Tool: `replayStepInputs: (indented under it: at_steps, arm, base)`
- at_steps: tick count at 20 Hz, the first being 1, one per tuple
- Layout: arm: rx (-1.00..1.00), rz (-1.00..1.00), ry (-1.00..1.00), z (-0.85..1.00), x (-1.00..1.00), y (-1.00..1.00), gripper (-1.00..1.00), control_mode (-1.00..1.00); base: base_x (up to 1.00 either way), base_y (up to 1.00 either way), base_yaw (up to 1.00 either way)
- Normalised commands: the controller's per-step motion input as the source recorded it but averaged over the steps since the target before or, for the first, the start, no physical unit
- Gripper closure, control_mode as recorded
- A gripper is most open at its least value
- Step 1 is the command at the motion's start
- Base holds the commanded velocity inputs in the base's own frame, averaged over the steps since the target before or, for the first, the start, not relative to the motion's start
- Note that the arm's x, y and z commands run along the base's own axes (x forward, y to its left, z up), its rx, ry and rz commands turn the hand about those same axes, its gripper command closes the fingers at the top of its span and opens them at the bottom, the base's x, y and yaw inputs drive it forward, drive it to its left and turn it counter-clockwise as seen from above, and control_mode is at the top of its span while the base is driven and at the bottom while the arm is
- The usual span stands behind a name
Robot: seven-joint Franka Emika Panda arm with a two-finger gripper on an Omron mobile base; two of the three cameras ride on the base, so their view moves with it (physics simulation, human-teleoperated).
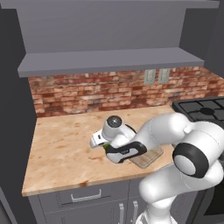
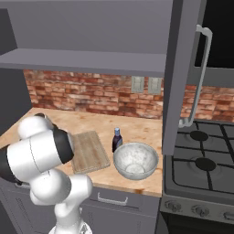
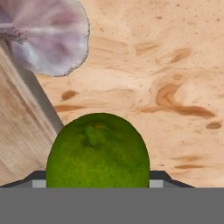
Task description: Open the cabinet. Place the bowl and condiment on the counter. Then place the lime and garlic on the cutting board.
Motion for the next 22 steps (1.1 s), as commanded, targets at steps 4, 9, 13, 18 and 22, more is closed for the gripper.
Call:
replayStepInputs:
  at_steps: [4,9,13,18,22]
  arm:
    - [0.0,0.0,0.0,0.02,0.24,-0.24,1.0,-1.0]
    - [0.0,0.0,0.0,0.0,0.13,-0.28,1.0,-1.0]
    - [0.0,0.0,-0.01,0.0,0.01,-0.31,1.0,-1.0]
    - [0.0,0.0,-0.01,0.0,0.04,-0.29,1.0,-1.0]
    - [0.0,0.0,0.0,0.0,0.21,-0.23,1.0,-1.0]
  base:
    - [0.0,0.0,0.0]
    - [0.0,0.0,0.0]
    - [0.0,0.0,0.0]
    - [0.0,0.0,0.0]
    - [0.0,0.0,0.0]
